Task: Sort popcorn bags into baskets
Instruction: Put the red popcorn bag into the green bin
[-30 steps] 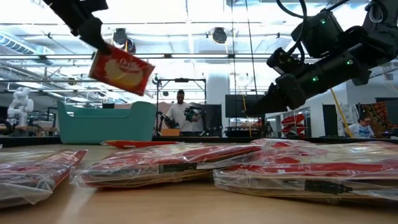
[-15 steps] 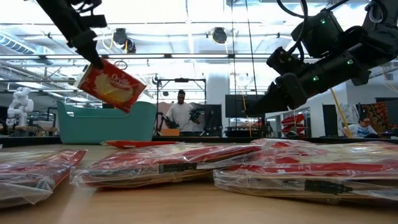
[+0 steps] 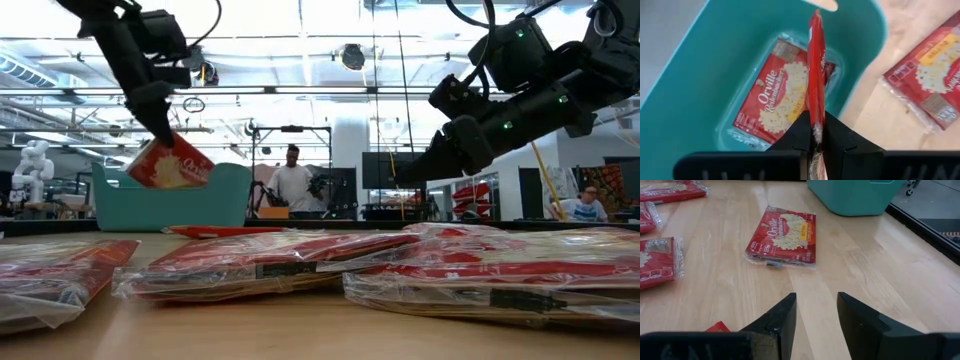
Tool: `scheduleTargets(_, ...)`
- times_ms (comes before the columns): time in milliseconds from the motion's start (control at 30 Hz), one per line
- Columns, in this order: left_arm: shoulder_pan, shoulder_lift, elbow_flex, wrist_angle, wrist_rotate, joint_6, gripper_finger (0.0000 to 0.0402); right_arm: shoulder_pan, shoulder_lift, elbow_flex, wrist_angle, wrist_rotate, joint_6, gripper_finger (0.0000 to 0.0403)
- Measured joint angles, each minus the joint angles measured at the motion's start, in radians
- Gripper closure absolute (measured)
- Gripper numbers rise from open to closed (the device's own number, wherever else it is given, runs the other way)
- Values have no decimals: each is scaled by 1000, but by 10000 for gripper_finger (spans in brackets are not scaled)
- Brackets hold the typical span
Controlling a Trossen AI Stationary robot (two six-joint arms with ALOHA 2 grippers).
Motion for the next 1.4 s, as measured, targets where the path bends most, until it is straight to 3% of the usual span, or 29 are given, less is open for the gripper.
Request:
scheduleTargets(367,67,81,0,48,-30,-38,320,0,0,0,0,1,-2,266)
scheduleTargets(600,69,123,0,114,-178,-68,257,0,0,0,0,1,-3,266)
scheduleTargets(733,67,127,0,154,-257,-144,221,0,0,0,0,2,-10,266)
scheduleTargets(867,31,125,0,162,-254,-286,205,0,0,0,0,2,-10,266)
scheduleTargets(1000,-61,125,0,162,-185,-318,213,0,0,0,-1,2,1,266)
scheduleTargets(1200,-288,112,0,157,-181,-393,245,0,0,0,-1,32,79,266)
scheduleTargets(1300,-433,114,0,157,-235,-451,259,0,0,0,-12,32,114,266)
scheduleTargets(1400,-566,112,0,156,-355,-520,270,0,0,0,-26,32,138,266)
